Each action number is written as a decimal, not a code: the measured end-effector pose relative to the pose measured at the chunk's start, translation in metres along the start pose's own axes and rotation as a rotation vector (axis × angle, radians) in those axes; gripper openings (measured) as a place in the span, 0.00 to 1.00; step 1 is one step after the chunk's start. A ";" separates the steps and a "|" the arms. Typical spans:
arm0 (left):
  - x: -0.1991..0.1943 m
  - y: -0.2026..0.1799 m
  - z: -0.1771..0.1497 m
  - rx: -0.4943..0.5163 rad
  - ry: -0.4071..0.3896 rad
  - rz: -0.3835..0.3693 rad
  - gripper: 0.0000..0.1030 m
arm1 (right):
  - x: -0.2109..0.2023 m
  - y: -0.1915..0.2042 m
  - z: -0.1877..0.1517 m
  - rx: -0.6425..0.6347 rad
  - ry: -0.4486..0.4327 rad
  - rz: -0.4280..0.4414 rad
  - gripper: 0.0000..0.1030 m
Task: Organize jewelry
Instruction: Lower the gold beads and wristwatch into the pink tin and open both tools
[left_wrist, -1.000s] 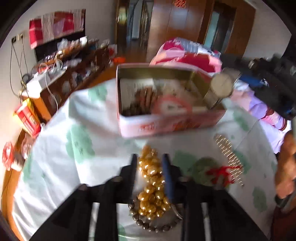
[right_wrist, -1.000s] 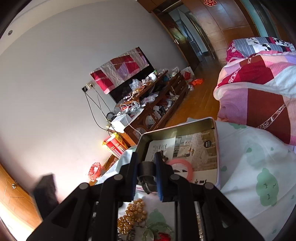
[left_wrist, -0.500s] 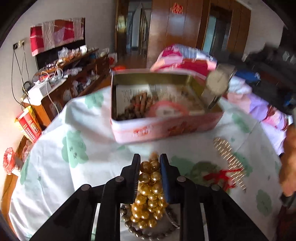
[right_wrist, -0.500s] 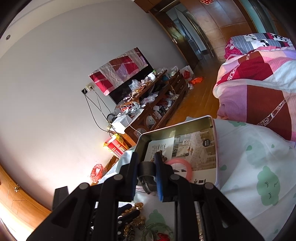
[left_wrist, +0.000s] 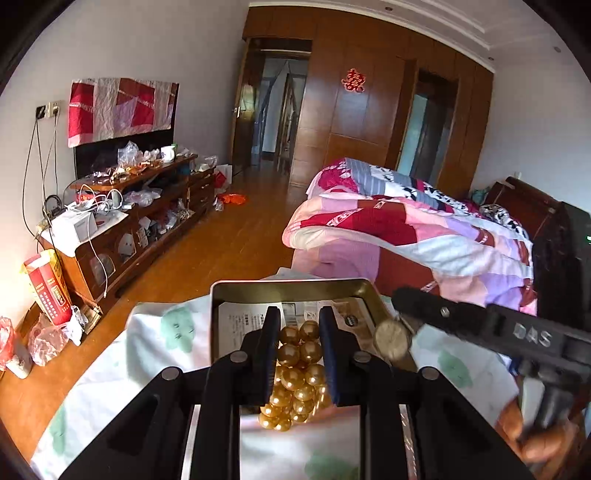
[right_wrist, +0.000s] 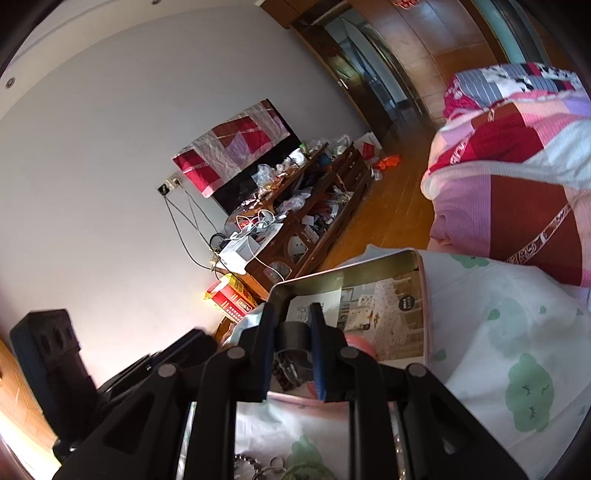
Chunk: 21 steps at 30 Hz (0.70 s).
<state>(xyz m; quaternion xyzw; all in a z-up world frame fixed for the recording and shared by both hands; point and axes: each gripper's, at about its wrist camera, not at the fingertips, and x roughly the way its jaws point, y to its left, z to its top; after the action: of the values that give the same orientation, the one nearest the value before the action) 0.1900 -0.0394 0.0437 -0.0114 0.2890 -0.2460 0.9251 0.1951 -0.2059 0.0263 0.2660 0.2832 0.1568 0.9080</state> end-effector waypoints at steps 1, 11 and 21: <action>0.013 -0.001 -0.002 -0.001 0.013 0.016 0.21 | 0.006 -0.004 0.001 0.012 0.009 -0.001 0.20; 0.054 -0.002 -0.024 0.000 0.108 0.111 0.21 | 0.041 -0.034 -0.010 0.062 0.098 -0.046 0.20; 0.059 -0.006 -0.025 0.043 0.128 0.189 0.42 | 0.029 -0.033 -0.012 -0.003 -0.001 -0.166 0.64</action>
<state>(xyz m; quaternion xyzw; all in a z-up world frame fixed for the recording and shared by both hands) 0.2157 -0.0686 -0.0078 0.0514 0.3419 -0.1641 0.9239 0.2156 -0.2155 -0.0135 0.2404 0.3037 0.0810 0.9184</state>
